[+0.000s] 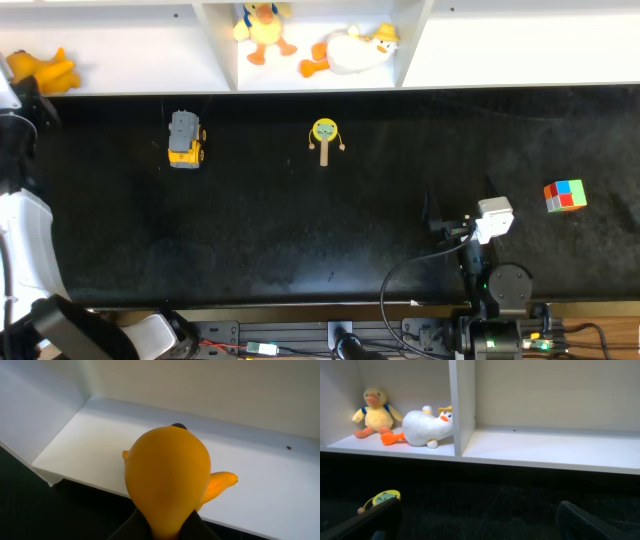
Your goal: Store Toys
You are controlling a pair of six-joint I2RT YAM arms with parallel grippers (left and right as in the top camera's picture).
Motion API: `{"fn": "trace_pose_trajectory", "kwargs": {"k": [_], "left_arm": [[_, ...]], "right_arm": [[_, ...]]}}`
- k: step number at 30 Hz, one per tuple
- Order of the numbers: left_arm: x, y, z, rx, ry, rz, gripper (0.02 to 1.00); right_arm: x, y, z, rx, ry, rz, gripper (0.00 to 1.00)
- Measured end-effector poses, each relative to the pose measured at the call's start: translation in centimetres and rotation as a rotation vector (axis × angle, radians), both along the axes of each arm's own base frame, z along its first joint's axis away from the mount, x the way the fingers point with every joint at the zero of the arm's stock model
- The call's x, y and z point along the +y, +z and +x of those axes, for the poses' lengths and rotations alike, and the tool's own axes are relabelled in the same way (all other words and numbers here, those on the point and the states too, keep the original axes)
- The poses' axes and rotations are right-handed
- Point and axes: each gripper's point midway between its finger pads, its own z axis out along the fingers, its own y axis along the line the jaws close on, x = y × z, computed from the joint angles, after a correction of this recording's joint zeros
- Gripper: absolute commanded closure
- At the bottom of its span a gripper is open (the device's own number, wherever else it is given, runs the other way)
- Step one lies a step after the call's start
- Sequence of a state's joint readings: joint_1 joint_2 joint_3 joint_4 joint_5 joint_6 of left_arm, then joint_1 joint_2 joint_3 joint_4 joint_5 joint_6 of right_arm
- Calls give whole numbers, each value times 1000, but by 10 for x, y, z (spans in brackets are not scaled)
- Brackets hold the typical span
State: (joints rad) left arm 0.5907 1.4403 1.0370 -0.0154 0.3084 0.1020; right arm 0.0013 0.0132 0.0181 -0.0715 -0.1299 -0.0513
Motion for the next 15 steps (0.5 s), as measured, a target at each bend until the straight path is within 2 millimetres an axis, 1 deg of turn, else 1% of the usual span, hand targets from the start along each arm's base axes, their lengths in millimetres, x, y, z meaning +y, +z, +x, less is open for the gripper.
{"fn": "trace_pose_trajectory", "kwargs": {"k": [8, 15], "left_arm": [[5, -16, 7, 35, 14, -10, 954], [7, -14, 7, 31, 23, 0, 954]], "right_arm": [[0, 0, 0, 0, 0, -1, 7], [0, 0, 0, -1, 0, -1, 5]]}}
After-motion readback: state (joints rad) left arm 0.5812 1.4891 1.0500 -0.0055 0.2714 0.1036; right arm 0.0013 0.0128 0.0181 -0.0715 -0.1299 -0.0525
